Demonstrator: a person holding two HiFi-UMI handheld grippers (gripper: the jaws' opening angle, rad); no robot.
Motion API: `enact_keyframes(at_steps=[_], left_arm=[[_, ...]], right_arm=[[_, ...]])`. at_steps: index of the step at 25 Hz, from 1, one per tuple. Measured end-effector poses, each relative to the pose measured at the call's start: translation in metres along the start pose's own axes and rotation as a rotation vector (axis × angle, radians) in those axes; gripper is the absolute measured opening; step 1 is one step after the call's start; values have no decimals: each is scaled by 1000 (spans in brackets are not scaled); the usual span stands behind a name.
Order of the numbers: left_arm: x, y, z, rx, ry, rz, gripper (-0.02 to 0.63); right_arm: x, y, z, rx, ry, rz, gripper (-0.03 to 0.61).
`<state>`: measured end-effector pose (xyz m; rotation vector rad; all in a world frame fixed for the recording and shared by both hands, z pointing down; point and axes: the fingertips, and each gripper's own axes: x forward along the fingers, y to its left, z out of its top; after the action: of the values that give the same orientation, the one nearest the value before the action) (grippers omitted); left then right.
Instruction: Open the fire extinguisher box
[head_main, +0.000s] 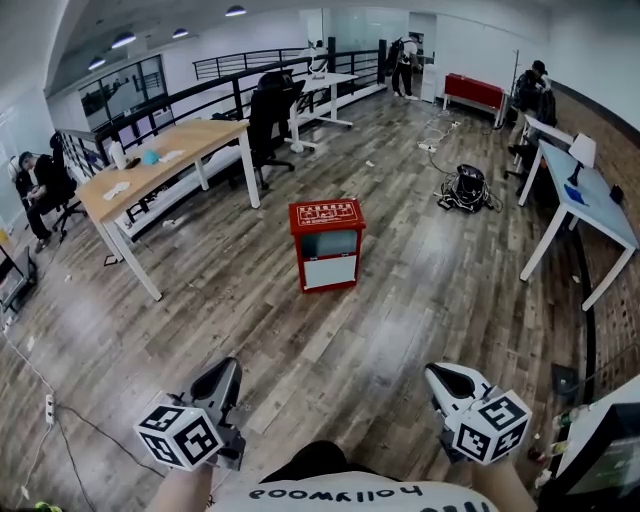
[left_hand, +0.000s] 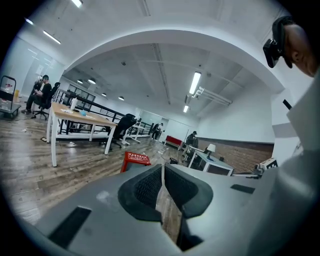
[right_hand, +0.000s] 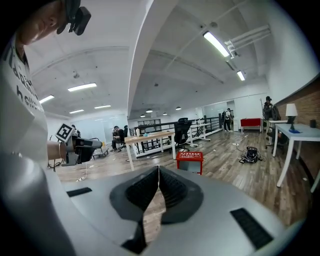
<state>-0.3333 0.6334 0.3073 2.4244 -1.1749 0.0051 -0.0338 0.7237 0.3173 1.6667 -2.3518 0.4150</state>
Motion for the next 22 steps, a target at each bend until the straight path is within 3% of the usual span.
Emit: enact_keyframes(at_steps=[6, 18, 22], left_arm=[[-3, -9, 4, 87, 20, 12, 23], [15, -7, 5, 78, 13, -24, 21], [35, 6, 0, 59, 35, -37, 23]], right_arm=[[-8, -5, -1, 22, -9, -14, 9], [-12, -14, -22, 101, -14, -47, 9], [3, -17, -20, 47, -8, -56, 9]])
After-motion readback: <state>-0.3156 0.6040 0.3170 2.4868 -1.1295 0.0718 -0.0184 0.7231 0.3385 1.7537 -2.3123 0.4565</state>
